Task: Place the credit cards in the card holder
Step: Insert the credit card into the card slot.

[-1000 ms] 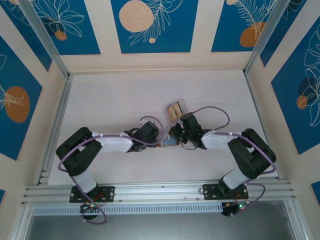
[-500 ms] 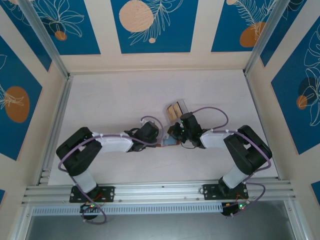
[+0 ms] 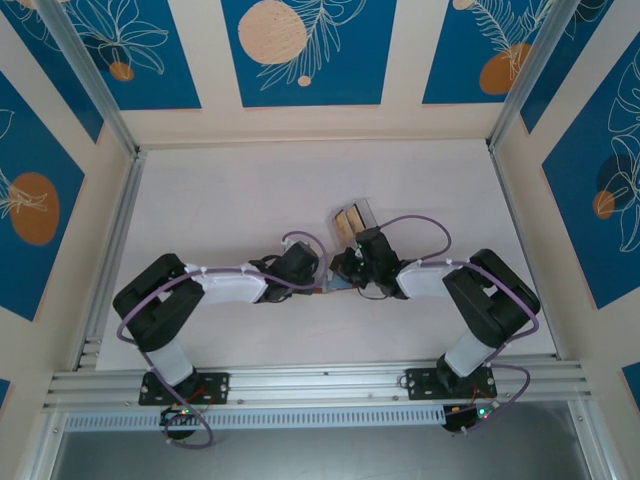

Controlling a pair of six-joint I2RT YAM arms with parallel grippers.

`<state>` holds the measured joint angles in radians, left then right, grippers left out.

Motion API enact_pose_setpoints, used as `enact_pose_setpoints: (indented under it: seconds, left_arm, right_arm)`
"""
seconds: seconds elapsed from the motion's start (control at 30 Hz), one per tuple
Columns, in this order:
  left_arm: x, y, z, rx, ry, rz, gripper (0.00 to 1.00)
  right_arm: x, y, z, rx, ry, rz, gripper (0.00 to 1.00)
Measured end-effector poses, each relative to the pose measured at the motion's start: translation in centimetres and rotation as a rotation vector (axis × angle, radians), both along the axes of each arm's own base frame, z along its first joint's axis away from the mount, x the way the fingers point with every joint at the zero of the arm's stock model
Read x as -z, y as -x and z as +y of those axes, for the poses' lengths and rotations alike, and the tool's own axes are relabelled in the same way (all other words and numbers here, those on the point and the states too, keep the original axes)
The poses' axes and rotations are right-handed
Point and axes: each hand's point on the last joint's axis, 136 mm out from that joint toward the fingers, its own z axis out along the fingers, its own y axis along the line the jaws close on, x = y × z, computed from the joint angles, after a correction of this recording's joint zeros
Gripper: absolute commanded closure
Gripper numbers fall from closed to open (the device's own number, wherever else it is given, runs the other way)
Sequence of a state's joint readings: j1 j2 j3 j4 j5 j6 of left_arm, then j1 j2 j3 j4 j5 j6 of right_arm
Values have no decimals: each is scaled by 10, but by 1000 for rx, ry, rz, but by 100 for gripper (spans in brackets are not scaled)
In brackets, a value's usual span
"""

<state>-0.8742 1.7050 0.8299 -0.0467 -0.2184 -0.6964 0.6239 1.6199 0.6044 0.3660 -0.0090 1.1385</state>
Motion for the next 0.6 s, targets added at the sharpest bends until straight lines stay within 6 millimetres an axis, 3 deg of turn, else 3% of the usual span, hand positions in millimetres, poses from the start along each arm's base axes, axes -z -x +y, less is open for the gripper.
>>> enact_pose_setpoints:
  seconds: [0.6]
  left_arm:
    - [-4, 24, -3, 73, -11, 77, 76]
  right_arm:
    - [13, 12, -8, -82, 149, -13, 100]
